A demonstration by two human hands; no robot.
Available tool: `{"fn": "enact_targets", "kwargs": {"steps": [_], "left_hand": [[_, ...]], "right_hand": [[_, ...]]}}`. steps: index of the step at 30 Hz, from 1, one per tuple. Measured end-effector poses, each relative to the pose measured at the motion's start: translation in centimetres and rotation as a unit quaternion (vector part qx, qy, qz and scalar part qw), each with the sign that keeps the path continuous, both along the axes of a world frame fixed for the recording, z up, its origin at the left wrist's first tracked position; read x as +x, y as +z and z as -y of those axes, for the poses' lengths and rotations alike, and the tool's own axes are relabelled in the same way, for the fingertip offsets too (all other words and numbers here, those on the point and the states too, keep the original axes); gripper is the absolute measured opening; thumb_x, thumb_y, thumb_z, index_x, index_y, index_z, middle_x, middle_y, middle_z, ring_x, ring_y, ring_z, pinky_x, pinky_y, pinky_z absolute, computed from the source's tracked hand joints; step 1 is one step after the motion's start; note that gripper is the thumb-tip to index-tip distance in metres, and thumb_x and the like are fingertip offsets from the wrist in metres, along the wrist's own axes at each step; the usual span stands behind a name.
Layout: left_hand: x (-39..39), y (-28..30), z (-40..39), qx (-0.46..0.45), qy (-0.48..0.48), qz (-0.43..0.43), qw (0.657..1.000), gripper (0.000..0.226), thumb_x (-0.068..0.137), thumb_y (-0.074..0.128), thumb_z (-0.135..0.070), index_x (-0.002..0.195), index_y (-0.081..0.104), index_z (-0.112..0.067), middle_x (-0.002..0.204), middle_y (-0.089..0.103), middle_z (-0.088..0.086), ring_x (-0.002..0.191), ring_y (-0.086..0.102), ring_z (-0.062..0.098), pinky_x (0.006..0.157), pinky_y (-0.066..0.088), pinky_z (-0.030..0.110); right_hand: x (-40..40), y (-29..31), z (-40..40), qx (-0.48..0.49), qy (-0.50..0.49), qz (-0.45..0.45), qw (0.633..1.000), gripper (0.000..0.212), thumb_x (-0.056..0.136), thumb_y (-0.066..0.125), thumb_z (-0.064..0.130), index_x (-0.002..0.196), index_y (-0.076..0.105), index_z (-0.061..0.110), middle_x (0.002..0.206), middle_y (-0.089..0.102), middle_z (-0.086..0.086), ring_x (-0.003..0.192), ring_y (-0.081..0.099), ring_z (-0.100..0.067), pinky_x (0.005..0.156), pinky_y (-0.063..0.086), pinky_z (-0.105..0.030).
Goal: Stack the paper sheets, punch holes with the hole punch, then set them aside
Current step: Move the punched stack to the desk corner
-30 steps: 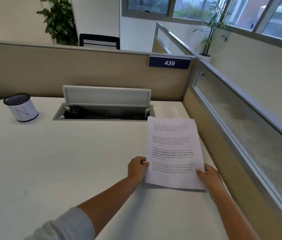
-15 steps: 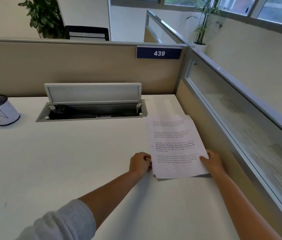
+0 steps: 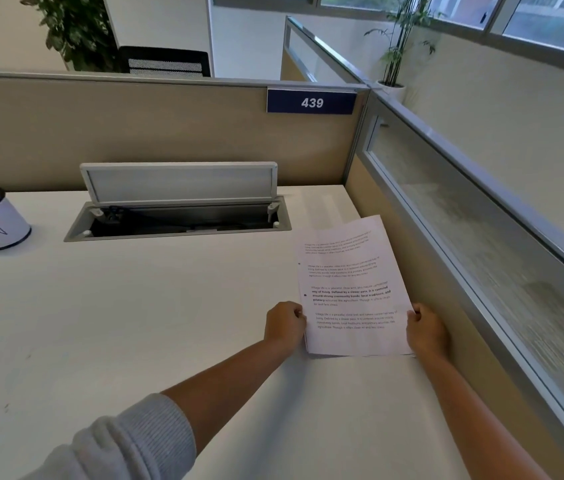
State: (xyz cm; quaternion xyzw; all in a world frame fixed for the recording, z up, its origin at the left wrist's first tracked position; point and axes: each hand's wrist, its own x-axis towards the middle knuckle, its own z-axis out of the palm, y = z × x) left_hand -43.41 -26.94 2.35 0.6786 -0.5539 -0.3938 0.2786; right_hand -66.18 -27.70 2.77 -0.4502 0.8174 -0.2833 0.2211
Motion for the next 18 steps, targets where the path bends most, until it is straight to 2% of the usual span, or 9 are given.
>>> {"fn": "enact_targets", "kwargs": {"steps": [3,5,9,12,18], "left_hand": [[0.0,-0.1,0.0,0.010,-0.015,0.021,1.000,0.021,0.081,0.045,-0.001,0.068,0.059,-0.009,0.059,0.052,0.005,0.066,0.050,0.023,0.063,0.043,0.029],[-0.1,-0.3,0.1,0.014,-0.021,0.037,0.999,0.021,0.081,0.045,-0.002,0.066,0.057,-0.009,0.053,0.047,-0.001,0.064,0.049,0.023,0.061,0.037,0.026],[-0.2,-0.3,0.1,0.018,-0.023,0.049,0.998,0.023,0.082,0.045,-0.003,0.061,0.053,-0.008,0.054,0.045,-0.001,0.064,0.047,0.024,0.060,0.035,0.026],[-0.3,-0.3,0.1,0.014,-0.022,0.057,0.998,0.034,0.083,0.043,-0.003,0.051,0.039,-0.014,0.054,0.043,-0.003,0.064,0.046,0.024,0.059,0.034,0.025],[-0.6,0.0,-0.1,-0.001,-0.038,0.066,0.997,0.025,0.085,0.041,-0.004,0.061,0.044,-0.012,0.060,0.047,-0.001,0.069,0.047,0.022,0.060,0.034,0.026]], "right_hand": [[0.1,0.0,-0.1,-0.001,0.006,-0.007,1.000,0.025,0.096,0.042,0.010,0.108,0.059,-0.003,0.108,0.065,-0.022,0.081,0.053,-0.029,0.062,0.031,-0.025],[0.2,0.0,-0.3,-0.005,0.012,-0.017,1.000,0.026,0.095,0.044,0.012,0.112,0.058,-0.003,0.111,0.065,-0.021,0.093,0.059,-0.036,0.069,0.033,-0.025],[0.8,-0.4,-0.4,-0.004,0.013,-0.067,0.998,0.031,0.095,0.045,0.018,0.114,0.058,-0.003,0.113,0.061,-0.025,0.101,0.057,-0.039,0.078,0.044,-0.035],[1.4,-0.6,-0.6,0.013,0.011,-0.110,0.994,0.038,0.095,0.046,0.024,0.119,0.053,-0.004,0.120,0.054,-0.026,0.110,0.052,-0.040,0.090,0.044,-0.041],[2.1,-0.6,-1.1,0.016,0.005,-0.173,0.985,0.046,0.091,0.052,0.030,0.119,0.047,-0.007,0.122,0.051,-0.028,0.114,0.048,-0.042,0.091,0.042,-0.044]]}}
